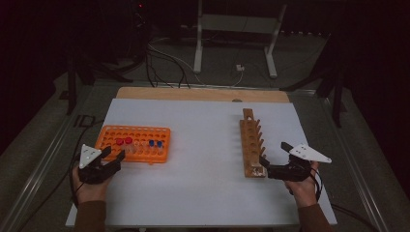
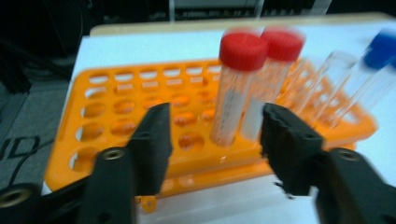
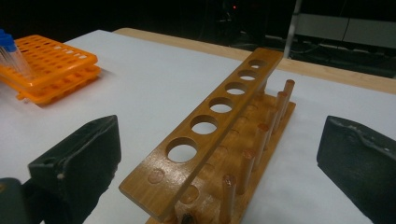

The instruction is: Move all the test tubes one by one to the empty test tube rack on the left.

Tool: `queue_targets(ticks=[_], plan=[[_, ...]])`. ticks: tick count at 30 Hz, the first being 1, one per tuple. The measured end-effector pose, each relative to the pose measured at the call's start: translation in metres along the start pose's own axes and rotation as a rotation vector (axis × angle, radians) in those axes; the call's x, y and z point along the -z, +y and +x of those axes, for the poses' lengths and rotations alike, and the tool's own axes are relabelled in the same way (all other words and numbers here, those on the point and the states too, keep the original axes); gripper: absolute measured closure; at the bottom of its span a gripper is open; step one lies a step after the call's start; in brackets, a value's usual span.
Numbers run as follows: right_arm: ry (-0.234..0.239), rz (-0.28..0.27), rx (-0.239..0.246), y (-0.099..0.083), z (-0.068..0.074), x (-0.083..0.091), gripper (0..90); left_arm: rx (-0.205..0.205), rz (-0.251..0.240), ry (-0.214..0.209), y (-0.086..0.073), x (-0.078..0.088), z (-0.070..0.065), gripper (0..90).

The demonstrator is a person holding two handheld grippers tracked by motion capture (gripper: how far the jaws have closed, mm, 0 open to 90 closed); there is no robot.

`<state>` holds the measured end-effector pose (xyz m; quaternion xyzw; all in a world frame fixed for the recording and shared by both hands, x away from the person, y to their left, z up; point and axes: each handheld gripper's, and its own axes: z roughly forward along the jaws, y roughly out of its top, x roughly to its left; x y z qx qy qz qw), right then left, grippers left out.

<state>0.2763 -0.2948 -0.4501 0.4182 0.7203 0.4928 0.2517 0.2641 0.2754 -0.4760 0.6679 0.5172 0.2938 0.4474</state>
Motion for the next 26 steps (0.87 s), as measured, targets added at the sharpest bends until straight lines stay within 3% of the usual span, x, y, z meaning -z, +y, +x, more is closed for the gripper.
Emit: queue_targets(ticks=[7, 10, 14, 26], plan=[[0.007, -0.031, -0.003, -0.005, -0.003, 0.003, 0.1, -0.002, -0.091, -0.028, 0.008, 0.014, -0.013, 18.4], [0.009, -0.041, -0.001, -0.006, -0.003, 0.004, 0.1, 0.0, -0.112, -0.032, 0.009, 0.019, -0.016, 14.0], [0.008, -0.05, -0.007, -0.006, -0.004, 0.004, 0.1, -0.001, -0.124, -0.044, 0.011, 0.022, -0.019, 1.1], [0.006, -0.039, -0.018, -0.009, -0.008, 0.0, 0.1, -0.015, -0.111, -0.084, 0.008, 0.016, -0.028, 0.2]])
